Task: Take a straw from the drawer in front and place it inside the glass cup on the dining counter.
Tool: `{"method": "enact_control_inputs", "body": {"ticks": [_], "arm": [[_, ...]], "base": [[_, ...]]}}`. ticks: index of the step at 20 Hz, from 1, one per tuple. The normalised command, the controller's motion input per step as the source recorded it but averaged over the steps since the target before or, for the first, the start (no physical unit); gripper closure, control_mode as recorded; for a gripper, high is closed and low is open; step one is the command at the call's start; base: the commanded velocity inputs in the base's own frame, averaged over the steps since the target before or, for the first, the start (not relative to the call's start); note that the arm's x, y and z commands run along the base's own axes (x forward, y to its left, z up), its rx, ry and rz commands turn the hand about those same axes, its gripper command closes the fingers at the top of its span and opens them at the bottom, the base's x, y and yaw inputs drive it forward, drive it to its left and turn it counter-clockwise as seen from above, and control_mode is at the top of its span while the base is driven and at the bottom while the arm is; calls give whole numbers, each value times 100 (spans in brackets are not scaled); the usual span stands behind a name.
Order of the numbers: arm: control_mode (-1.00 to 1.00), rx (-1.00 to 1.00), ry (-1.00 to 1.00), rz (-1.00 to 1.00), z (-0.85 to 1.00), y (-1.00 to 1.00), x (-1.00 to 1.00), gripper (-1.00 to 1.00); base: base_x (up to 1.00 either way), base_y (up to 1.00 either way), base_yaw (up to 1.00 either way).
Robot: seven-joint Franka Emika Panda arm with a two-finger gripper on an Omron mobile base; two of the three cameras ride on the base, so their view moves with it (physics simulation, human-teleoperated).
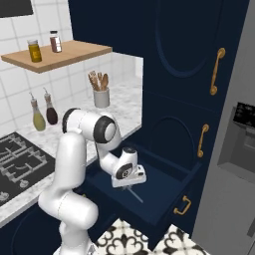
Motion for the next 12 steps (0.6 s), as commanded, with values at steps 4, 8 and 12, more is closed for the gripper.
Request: {"method": "enact_control_inputs", "body": {"ticks": [4, 8, 12], "arm": [[-100, 5, 1, 3, 0, -22, 48, 100], [-100, 4, 0, 2, 0, -14, 37, 100], [-100, 6, -10, 0, 47, -7, -5, 100]], "base": [[0, 0, 0], [0, 0, 0], [0, 0, 0]]}}
